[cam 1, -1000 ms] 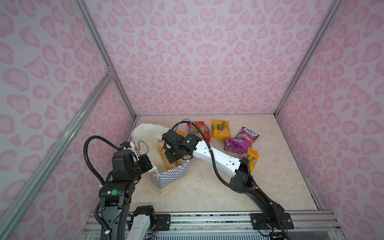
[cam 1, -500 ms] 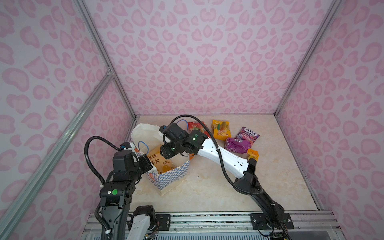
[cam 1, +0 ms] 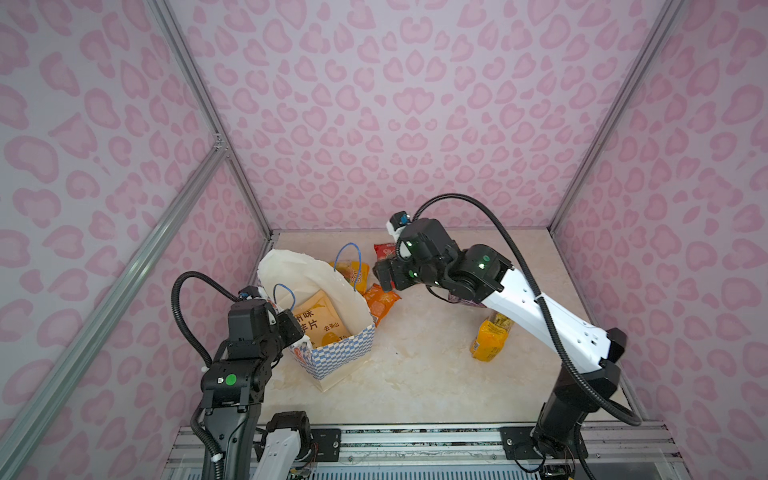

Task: Place the snacks into the paper bag
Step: 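Move the right gripper back over the yellow LOT 100 gummy bag, then grasp the yellow LOT 100 gummy bag with the right gripper and lift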

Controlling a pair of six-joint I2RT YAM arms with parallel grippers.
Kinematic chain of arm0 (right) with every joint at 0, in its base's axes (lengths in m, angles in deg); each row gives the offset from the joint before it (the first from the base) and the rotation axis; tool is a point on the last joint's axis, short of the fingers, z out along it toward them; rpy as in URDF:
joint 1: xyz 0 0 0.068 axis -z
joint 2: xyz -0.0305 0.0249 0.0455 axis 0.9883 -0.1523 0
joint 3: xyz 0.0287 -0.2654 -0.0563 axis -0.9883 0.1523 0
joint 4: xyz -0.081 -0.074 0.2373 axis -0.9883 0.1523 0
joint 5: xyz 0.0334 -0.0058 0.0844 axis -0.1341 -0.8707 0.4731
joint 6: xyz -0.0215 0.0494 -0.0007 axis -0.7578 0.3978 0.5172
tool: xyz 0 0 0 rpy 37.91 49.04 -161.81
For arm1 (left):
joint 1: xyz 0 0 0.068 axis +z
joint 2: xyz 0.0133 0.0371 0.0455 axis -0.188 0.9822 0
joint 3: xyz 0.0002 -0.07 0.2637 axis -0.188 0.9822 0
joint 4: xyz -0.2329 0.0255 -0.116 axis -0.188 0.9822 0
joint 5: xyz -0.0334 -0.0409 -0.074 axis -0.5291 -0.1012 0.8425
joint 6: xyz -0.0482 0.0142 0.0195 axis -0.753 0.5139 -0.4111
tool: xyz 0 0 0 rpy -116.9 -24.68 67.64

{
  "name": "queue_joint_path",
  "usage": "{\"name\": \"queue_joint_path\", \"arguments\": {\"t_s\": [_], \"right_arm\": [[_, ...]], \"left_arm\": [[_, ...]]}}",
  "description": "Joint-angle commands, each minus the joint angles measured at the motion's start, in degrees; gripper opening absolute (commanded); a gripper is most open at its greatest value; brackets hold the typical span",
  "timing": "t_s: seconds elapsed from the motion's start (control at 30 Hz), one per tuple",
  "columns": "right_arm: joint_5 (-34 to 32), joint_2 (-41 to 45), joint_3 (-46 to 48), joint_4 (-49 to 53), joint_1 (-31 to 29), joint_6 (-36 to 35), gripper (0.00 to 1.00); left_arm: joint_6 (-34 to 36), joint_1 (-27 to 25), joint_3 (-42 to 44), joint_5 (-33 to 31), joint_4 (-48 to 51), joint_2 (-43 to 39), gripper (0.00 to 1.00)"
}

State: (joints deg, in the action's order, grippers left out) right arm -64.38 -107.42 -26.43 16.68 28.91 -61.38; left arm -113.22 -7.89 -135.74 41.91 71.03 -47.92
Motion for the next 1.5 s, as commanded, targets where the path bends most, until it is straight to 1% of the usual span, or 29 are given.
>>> {"name": "queue_joint_path", "arguments": {"t_s": [0.0,0.07,0.13,0.23,0.33,0.37,0.43,0.5,0.57,0.6,0.77,0.93,1.03,1.47], "right_arm": [[-11.1,9.9,13.2,-1.6,6.8,9.7,0.98],[-10.0,16.8,22.3,-1.7,13.2,14.9,0.98],[-11.1,22.6,30.6,-1.9,17.6,18.8,0.98],[-10.1,29.4,39.0,-2.4,23.2,21.8,0.98],[-7.0,32.3,43.5,0.5,29.1,26.5,0.98],[-4.5,32.2,44.5,1.5,31.3,27.7,0.98],[-0.2,31.3,46.0,1.8,33.5,28.5,0.98],[2.7,30.6,47.6,0.7,33.6,29.4,0.98],[6.0,30.2,50.1,-1.3,33.5,31.7,0.98],[6.5,29.7,51.0,-1.1,33.6,33.2,0.98],[7.7,27.1,53.5,-0.8,33.5,36.6,0.98],[8.9,23.7,54.1,-0.9,33.4,37.4,0.98],[10.0,22.1,55.0,-2.8,33.3,37.1,0.98],[10.9,15.7,60.4,-7.9,32.6,39.8,0.98]], "left_arm": [[0.9,0.0,-0.6,0.1,-0.9,0.7,0.03],[0.8,0.0,-0.4,0.6,-1.4,1.2,0.03],[0.7,0.1,-0.3,0.8,-1.8,1.5,0.03],[0.7,0.0,-0.3,1.2,-2.1,2.1,0.03],[0.8,0.0,-0.3,1.2,-2.1,2.1,0.03],[0.9,0.0,-0.3,1.1,-2.2,2.0,0.03],[0.9,0.0,-0.1,0.8,-2.2,2.0,0.03],[0.9,0.0,0.1,0.8,-2.3,1.9,0.03],[0.9,0.0,0.1,0.9,-2.2,2.0,0.03],[1.0,0.0,0.0,0.9,-2.1,1.9,0.03],[1.3,0.0,0.2,0.1,-1.9,1.2,0.03],[1.5,0.0,0.7,-0.1,-2.0,1.1,0.03],[1.3,0.0,1.0,-0.1,-2.1,0.9,0.03],[1.3,0.1,1.6,-0.2,-2.4,0.9,0.03]]}}
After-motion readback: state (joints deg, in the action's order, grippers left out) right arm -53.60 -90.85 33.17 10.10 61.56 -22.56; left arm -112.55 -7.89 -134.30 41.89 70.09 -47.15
